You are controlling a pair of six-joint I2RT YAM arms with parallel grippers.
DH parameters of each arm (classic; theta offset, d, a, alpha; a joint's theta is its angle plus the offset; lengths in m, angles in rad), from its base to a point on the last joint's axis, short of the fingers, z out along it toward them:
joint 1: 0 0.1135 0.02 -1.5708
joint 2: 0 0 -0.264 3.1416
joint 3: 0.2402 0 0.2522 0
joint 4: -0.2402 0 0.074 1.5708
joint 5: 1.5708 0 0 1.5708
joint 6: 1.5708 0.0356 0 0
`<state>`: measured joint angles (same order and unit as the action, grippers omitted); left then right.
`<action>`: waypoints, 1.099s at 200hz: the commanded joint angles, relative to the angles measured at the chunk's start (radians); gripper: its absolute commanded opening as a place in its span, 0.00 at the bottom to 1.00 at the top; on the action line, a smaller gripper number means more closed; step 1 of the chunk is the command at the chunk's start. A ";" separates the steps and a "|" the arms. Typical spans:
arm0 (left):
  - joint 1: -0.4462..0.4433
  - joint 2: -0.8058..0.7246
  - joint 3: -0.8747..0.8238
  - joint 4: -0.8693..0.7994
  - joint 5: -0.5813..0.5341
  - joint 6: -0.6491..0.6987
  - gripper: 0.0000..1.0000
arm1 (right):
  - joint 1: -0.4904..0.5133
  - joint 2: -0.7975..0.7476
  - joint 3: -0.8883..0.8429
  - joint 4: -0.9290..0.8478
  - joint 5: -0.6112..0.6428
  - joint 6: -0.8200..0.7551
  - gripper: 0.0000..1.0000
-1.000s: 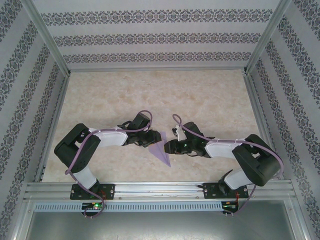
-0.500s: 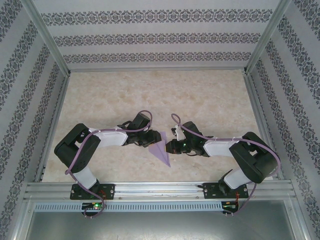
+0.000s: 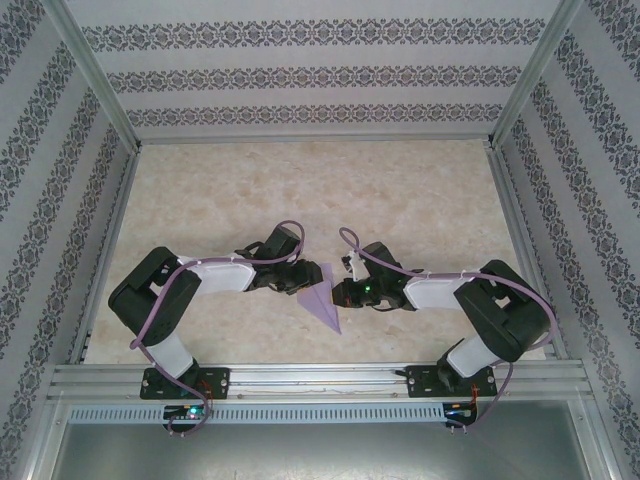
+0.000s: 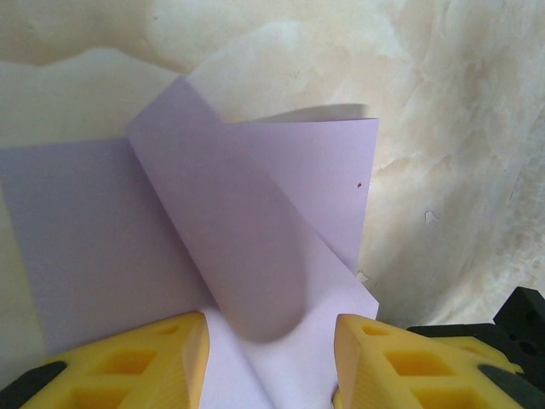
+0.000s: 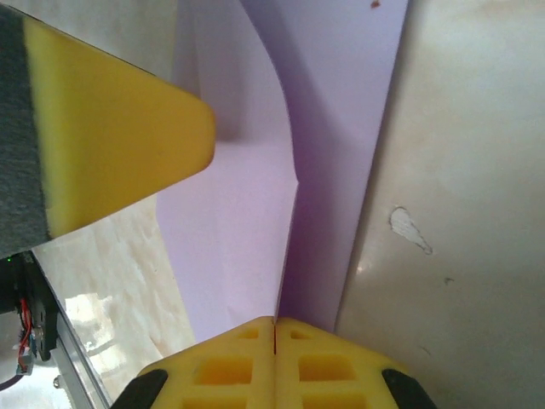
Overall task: Fold a paper plane with a square sheet of paper (fold left side to right side)
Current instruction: Perform the fourth fold on the wing at the bottom-center of the table.
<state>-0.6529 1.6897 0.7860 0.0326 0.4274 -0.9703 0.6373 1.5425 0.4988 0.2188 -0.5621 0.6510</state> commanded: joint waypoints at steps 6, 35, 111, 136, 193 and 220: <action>-0.011 0.023 0.004 -0.063 -0.027 -0.003 0.44 | 0.000 0.019 0.023 -0.027 0.024 -0.025 0.06; -0.011 0.024 0.002 -0.061 -0.027 -0.004 0.44 | 0.001 0.027 0.023 -0.030 0.028 -0.026 0.06; -0.011 0.008 0.006 -0.060 -0.028 -0.004 0.44 | 0.009 0.046 0.018 -0.066 0.067 -0.036 0.00; -0.011 -0.028 0.019 -0.069 -0.031 -0.001 0.45 | 0.013 0.069 0.012 -0.088 0.081 -0.037 0.00; -0.010 -0.135 0.056 -0.154 -0.073 0.048 0.42 | 0.023 0.094 -0.013 -0.094 0.121 -0.019 0.00; -0.010 -0.128 0.044 -0.097 -0.001 0.063 0.25 | 0.025 0.091 -0.005 -0.118 0.143 -0.024 0.00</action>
<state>-0.6537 1.5646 0.8215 -0.0666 0.3885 -0.9401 0.6395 1.5734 0.5148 0.1913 -0.5472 0.6449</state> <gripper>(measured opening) 0.309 0.042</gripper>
